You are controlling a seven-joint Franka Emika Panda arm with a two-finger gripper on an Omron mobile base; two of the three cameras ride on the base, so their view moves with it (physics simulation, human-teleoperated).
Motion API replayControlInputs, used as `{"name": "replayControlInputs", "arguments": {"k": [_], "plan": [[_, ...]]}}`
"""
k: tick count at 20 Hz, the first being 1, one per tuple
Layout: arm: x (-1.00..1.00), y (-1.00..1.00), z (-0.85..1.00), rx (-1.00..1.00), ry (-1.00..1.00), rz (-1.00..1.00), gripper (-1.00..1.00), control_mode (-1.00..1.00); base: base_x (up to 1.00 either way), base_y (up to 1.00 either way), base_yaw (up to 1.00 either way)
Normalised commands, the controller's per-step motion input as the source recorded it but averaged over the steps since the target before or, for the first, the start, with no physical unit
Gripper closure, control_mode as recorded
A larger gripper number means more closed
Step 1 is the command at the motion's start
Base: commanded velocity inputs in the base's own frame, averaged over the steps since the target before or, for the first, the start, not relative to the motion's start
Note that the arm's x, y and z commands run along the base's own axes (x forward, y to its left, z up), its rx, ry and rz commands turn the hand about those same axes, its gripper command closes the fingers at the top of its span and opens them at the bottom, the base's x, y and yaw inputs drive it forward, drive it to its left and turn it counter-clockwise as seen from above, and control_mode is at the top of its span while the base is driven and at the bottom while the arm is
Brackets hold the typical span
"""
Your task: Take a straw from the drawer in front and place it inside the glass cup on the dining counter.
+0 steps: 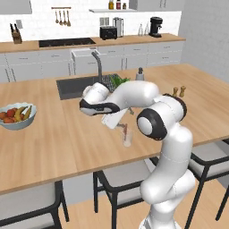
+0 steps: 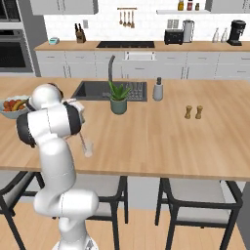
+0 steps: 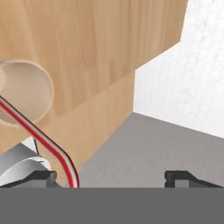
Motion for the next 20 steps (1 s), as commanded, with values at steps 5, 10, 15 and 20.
{"name": "replayControlInputs", "arguments": {"k": [5, 10, 15, 20], "plan": [[0.00, -0.06, 0.00, 0.27, 0.00, 0.00, -1.00, -1.00, 0.00, 0.00, 0.00], [0.00, -0.18, 0.00, 0.22, 0.00, 0.00, -1.00, -1.00, 0.00, 0.00, 0.00], [0.00, -0.16, -0.01, 0.19, -0.03, 0.00, -1.00, -1.00, 0.00, 0.00, 0.00], [-0.41, 0.00, 0.36, 0.17, -0.26, 0.00, -1.00, -1.00, 0.00, 0.00, 0.00]]}}
